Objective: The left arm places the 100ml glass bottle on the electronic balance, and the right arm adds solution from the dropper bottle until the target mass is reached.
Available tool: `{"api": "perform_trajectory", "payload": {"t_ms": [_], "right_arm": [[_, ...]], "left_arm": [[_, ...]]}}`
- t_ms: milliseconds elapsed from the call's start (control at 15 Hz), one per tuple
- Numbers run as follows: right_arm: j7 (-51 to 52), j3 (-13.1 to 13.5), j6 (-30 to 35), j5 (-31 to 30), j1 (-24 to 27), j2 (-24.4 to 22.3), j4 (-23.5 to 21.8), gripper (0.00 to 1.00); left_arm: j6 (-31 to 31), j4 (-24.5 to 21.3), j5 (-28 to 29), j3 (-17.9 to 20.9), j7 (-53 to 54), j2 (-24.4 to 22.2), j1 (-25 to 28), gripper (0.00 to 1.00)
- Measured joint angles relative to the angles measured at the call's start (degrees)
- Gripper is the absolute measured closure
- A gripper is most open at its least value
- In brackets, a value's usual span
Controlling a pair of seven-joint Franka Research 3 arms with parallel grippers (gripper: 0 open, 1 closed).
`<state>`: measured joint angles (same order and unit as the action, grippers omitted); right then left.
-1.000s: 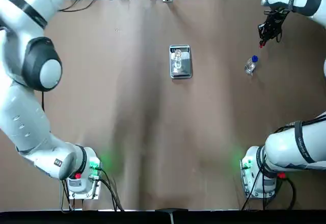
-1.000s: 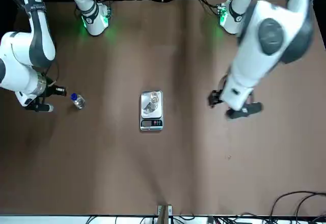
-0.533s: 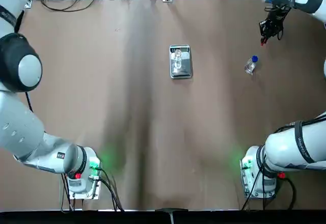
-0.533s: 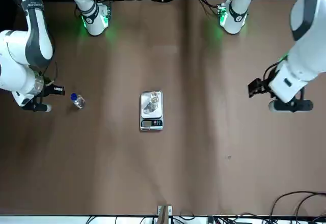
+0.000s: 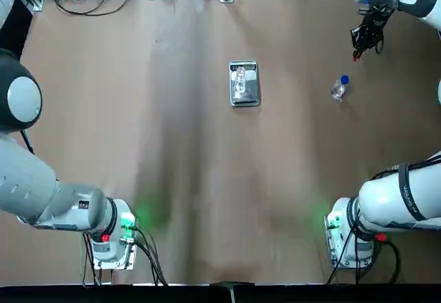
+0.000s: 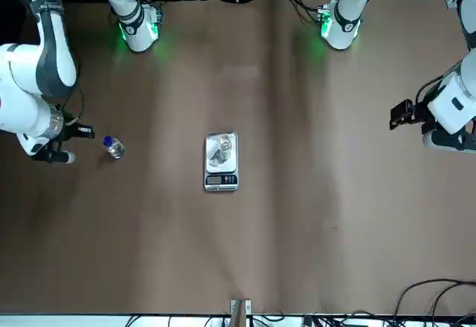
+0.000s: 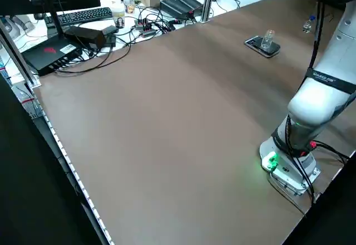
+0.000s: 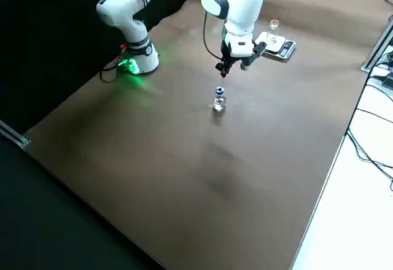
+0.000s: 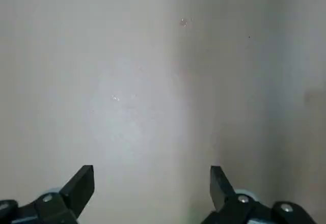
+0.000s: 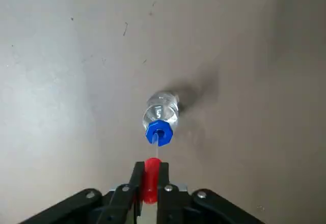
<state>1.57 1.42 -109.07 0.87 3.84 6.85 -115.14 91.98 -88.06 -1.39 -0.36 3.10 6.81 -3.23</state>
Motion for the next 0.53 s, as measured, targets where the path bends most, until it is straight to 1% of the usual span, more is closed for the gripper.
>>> {"api": "perform_trajectory", "payload": {"t_ms": [533], "right_arm": [[-0.02,-0.37,5.36,0.05,-0.13,-0.19,3.8,0.85]], "left_arm": [[0.01,-0.17,0.0,-0.02,0.21,-0.04,0.37,0.0]]}}
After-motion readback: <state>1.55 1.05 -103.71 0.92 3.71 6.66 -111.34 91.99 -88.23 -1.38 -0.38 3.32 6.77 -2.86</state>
